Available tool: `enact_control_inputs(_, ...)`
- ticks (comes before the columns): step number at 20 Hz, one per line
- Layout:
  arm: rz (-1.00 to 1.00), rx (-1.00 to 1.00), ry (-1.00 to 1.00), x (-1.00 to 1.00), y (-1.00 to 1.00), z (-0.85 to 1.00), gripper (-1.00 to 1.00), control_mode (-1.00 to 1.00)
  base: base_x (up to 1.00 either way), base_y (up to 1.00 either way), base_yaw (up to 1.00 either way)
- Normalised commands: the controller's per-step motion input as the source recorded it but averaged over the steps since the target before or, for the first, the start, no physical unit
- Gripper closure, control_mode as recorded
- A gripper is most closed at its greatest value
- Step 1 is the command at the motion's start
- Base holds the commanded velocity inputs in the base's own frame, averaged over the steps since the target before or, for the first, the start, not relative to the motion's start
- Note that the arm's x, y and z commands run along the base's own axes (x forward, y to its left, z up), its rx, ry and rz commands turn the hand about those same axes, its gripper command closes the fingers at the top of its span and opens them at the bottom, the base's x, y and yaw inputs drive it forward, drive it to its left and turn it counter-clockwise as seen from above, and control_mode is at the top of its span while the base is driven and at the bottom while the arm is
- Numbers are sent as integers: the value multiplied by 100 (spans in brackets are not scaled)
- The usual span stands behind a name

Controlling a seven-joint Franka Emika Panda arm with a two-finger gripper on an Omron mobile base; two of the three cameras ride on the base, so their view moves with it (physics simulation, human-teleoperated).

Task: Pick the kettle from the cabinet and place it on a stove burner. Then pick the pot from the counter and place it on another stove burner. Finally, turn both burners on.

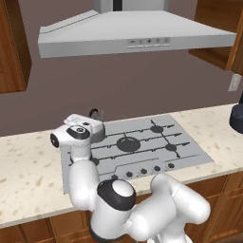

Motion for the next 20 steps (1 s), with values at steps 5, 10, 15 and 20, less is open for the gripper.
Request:
enact_control_inputs(5,0,3,-1,13,0,-1,100,-100,0,0,0)
enact_control_inputs(10,0,4,-1,5,0,-10,100,-100,0,0,0)
enact_control_inputs(15,0,2,0,6,1,-11,100,-100,0,0,0)
enact_control_inputs(20,0,3,0,15,0,-6,100,-100,0,0,0)
